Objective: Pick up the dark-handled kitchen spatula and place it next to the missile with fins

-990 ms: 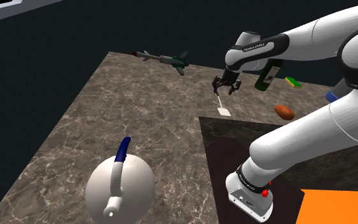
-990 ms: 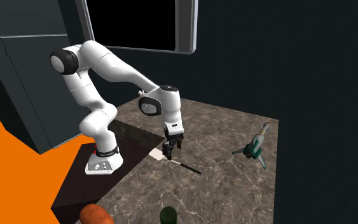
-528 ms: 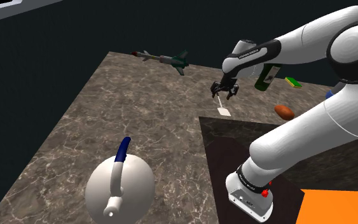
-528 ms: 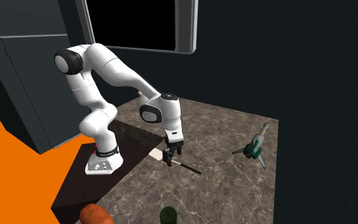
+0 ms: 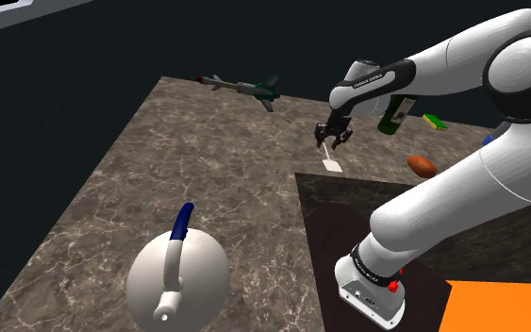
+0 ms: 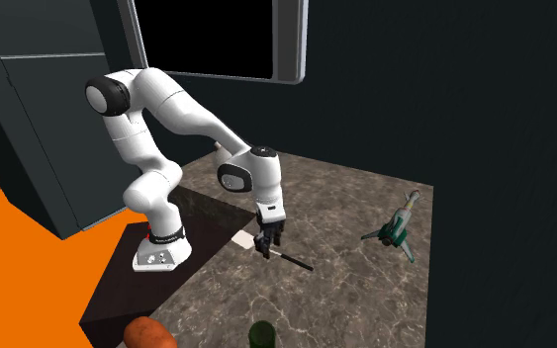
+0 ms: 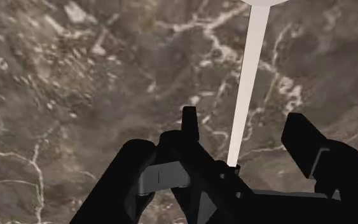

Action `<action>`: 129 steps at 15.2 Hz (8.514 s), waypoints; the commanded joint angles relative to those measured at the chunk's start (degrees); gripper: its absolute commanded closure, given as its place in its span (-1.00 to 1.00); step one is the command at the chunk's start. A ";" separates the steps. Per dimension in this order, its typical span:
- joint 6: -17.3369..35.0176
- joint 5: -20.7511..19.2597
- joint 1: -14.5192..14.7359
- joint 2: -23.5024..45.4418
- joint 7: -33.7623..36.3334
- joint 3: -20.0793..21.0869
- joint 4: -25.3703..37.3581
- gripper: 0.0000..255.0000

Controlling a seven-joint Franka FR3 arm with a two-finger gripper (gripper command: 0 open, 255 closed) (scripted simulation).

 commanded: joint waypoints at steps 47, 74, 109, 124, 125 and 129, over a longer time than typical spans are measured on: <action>-31.53 -0.17 0.07 -10.88 0.50 2.27 20.74 1.00; -32.90 3.91 6.74 19.76 13.09 9.97 52.11 1.00; -8.62 4.06 6.62 26.28 13.47 10.01 34.34 1.00; -13.64 3.93 6.75 23.35 13.56 10.02 36.43 -1.00; -14.98 3.90 6.78 22.67 13.58 10.02 37.10 -1.00; -14.98 3.90 6.78 22.67 13.58 10.02 37.10 -1.00</action>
